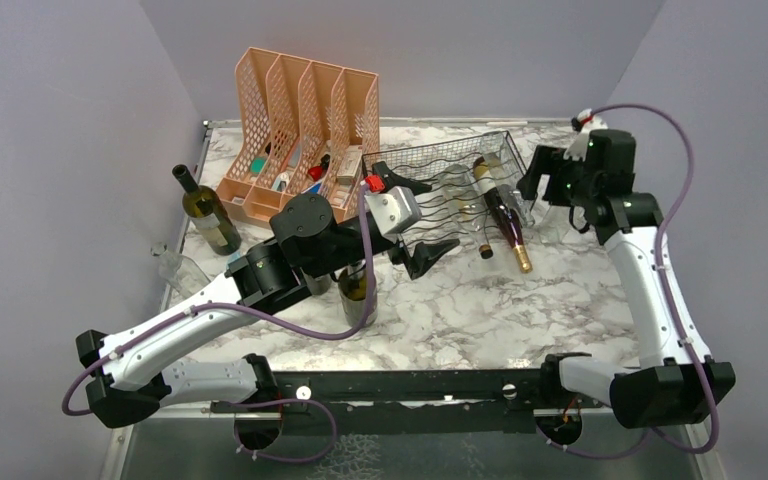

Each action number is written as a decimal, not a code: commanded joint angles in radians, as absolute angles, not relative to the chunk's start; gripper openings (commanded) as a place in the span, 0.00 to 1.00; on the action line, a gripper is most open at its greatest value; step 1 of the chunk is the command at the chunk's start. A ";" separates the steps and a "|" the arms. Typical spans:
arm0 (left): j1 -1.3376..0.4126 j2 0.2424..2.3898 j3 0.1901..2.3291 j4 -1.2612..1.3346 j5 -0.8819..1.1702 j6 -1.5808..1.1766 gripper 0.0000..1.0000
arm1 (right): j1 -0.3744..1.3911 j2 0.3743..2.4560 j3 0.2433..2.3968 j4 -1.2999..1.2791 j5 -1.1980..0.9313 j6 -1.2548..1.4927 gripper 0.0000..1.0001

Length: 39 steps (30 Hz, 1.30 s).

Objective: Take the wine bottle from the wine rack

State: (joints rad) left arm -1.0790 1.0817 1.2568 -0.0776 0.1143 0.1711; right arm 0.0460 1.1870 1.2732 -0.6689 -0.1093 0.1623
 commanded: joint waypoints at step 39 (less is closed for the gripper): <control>-1.070 1.068 1.315 -0.148 0.117 0.180 0.99 | 0.043 1.195 0.626 0.182 -0.034 0.316 0.55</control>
